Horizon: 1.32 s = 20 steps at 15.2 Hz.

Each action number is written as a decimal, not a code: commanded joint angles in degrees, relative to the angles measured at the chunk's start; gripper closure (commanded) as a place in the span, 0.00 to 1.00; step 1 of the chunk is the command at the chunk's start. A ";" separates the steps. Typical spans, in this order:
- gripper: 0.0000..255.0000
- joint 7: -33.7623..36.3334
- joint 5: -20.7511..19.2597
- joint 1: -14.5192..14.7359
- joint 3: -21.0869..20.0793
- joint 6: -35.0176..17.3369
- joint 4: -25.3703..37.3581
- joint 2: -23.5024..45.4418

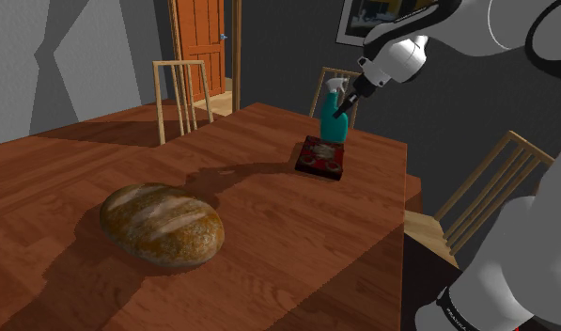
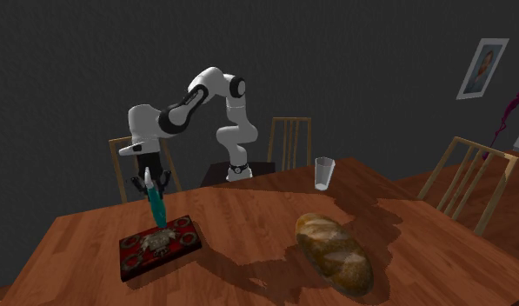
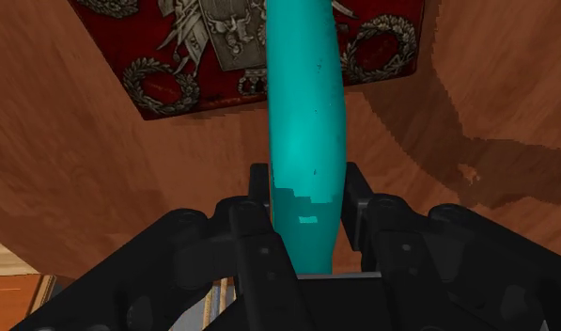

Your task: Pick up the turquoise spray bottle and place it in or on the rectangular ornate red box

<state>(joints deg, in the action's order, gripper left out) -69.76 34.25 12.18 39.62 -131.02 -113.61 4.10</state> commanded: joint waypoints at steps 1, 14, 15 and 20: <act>1.00 -2.85 3.31 -1.77 0.70 2.82 4.50 4.28; 1.00 -9.93 10.56 -3.19 -1.19 -2.57 0.52 8.71; 1.00 -9.93 10.57 -3.19 -1.18 -2.57 0.52 8.72; 1.00 -9.94 10.58 -3.16 -1.15 -2.56 0.53 8.72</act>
<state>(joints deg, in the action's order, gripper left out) -79.62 44.73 9.03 38.57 -133.59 -112.92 12.43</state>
